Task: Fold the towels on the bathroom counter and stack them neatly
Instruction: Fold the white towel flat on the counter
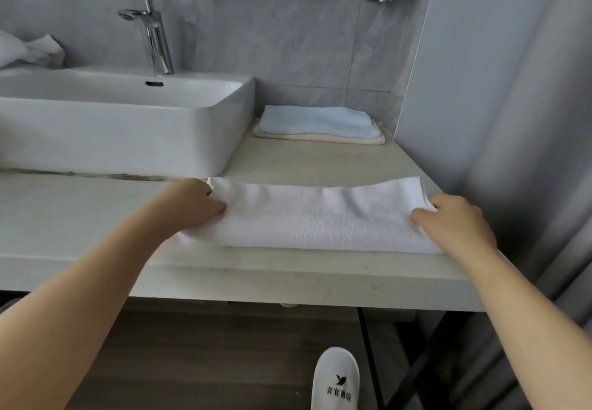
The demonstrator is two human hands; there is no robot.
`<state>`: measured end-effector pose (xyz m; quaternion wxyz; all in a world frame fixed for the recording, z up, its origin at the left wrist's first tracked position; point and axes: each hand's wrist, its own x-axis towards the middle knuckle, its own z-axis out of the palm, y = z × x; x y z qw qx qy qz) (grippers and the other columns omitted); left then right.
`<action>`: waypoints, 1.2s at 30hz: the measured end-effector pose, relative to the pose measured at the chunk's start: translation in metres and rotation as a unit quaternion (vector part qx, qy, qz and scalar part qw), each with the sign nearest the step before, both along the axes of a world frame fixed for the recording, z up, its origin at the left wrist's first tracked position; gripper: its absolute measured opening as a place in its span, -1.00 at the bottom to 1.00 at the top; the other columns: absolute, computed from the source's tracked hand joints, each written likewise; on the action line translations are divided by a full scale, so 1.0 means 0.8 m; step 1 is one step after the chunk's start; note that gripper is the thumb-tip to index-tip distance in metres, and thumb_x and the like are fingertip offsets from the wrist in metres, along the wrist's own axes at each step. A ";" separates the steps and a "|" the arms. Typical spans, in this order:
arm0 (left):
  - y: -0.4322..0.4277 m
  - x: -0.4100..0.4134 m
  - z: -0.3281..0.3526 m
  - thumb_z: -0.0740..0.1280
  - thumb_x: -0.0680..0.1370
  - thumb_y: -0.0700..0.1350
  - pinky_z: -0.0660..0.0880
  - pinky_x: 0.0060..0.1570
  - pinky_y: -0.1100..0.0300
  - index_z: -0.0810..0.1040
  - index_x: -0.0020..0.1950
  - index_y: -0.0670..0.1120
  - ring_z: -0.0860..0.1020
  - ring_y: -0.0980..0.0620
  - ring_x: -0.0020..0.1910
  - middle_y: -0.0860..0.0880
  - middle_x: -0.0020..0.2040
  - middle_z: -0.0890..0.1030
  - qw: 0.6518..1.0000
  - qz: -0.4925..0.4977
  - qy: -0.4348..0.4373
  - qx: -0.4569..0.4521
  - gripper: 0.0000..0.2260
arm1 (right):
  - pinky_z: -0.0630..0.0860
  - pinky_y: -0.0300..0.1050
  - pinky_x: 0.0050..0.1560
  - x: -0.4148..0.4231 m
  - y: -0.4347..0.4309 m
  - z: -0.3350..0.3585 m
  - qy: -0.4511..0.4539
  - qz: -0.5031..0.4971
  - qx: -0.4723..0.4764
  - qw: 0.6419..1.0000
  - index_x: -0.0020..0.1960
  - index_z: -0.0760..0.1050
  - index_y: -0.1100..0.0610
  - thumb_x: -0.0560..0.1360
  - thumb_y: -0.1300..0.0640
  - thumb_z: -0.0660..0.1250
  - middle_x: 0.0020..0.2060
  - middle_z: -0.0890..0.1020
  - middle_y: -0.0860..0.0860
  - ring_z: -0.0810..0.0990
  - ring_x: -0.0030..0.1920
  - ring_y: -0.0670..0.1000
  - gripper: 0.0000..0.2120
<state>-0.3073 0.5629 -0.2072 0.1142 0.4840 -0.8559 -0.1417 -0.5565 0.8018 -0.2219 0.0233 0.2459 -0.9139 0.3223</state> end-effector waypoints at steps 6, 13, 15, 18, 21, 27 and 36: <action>-0.012 0.005 0.018 0.40 0.45 0.12 0.44 -0.12 0.05 0.57 -0.05 -0.20 0.53 -0.15 -0.11 -0.18 -0.11 0.54 0.978 0.038 0.189 0.078 -0.62 | 0.19 -0.12 -0.30 -0.011 -0.009 0.025 -0.100 0.074 -0.049 0.991 -0.23 0.34 0.20 0.42 0.01 0.41 -0.34 0.34 0.05 0.32 -0.33 0.03 -0.68; -0.031 -0.013 0.003 0.34 0.53 -0.18 0.41 -0.30 0.25 0.57 0.01 -0.14 0.51 -0.03 -0.20 -0.05 -0.21 0.55 0.940 -0.004 0.312 0.140 -0.91 | 0.13 -0.12 -0.29 -0.022 -0.028 0.033 -0.158 0.126 -0.084 0.976 -0.20 0.28 0.23 0.44 0.23 0.28 -0.29 0.28 0.07 0.24 -0.29 0.02 -0.83; -0.038 -0.014 -0.004 0.32 0.54 -0.15 0.40 -0.26 0.23 0.56 0.03 -0.12 0.49 -0.03 -0.14 -0.07 -0.13 0.55 0.952 -0.002 0.285 0.115 -0.90 | 0.25 -0.09 -0.24 -0.023 -0.033 0.032 -0.172 0.134 -0.087 0.972 -0.11 0.33 0.29 0.48 0.15 0.29 -0.27 0.32 0.11 0.32 -0.27 0.07 -0.79; -0.048 -0.018 -0.012 0.30 0.55 -0.09 0.44 -0.05 0.13 0.55 0.05 -0.09 0.51 -0.08 -0.04 -0.11 -0.01 0.57 0.968 0.001 0.238 0.078 -0.87 | 0.46 0.12 0.10 -0.030 -0.041 0.025 -0.136 0.112 -0.087 0.980 0.19 0.39 0.39 0.52 0.08 0.29 0.08 0.52 0.30 0.51 0.07 0.29 -0.59; -0.051 -0.025 -0.013 0.26 0.56 -0.06 0.41 0.10 0.09 0.54 0.14 -0.10 0.50 -0.15 0.10 -0.11 0.08 0.56 0.981 0.014 0.194 0.021 -0.80 | 0.43 0.01 -0.10 -0.037 -0.045 0.014 -0.092 0.066 -0.110 0.987 0.16 0.40 0.41 0.54 0.10 0.24 0.10 0.53 0.30 0.52 -0.03 0.23 -0.63; -0.057 -0.034 -0.010 0.23 0.57 -0.05 0.36 0.05 0.14 0.53 0.15 -0.05 0.46 -0.17 0.14 -0.13 0.13 0.55 0.989 0.017 0.150 0.004 -0.80 | 0.27 -0.11 -0.29 -0.044 -0.050 0.002 -0.080 0.031 -0.145 0.986 -0.06 0.40 0.39 0.54 0.15 0.22 -0.14 0.45 0.35 0.43 -0.21 0.20 -0.74; -0.058 -0.045 -0.006 0.26 0.51 -0.08 0.34 -0.10 0.19 0.56 0.03 -0.11 0.46 -0.11 -0.05 -0.13 0.01 0.55 0.995 0.026 0.091 0.025 -0.82 | 0.25 -0.14 -0.33 -0.051 -0.061 -0.002 -0.084 0.045 -0.084 0.992 -0.29 0.35 0.24 0.42 0.19 0.30 -0.34 0.42 0.10 0.37 -0.31 0.07 -0.81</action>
